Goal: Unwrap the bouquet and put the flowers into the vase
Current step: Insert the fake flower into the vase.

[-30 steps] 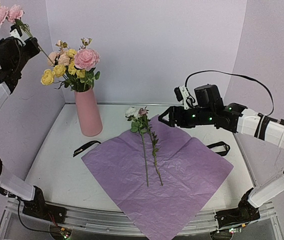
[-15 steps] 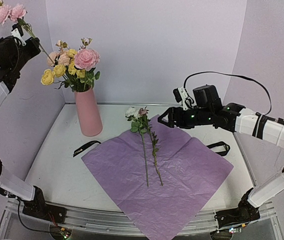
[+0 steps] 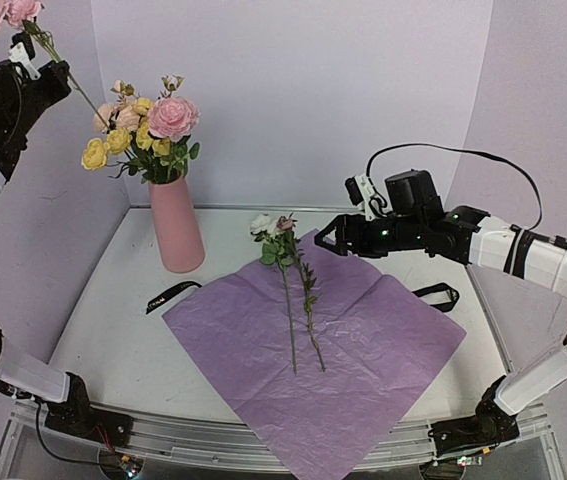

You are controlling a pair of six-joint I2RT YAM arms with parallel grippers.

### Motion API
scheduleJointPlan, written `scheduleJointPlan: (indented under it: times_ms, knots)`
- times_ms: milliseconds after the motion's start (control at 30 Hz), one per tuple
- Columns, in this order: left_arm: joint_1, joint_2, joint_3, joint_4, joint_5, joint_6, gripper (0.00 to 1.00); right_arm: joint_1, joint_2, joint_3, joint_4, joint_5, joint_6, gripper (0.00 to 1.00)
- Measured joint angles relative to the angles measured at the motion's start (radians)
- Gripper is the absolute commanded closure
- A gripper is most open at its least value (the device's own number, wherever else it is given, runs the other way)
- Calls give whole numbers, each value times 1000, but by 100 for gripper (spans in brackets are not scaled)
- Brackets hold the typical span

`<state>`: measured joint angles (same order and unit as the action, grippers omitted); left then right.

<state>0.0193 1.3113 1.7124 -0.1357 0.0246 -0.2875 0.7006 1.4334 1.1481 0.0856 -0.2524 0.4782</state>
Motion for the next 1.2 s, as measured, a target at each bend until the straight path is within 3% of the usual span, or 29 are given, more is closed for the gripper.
scheduleJointPlan:
  times_ms: [533,1200]
  knots:
    - [0,53,15,8,73,-61,100,0,1,0,-1,2,1,25]
    - [-1,69,-182,114,141,-51,100,-4,1,-14,-3,10,16,25]
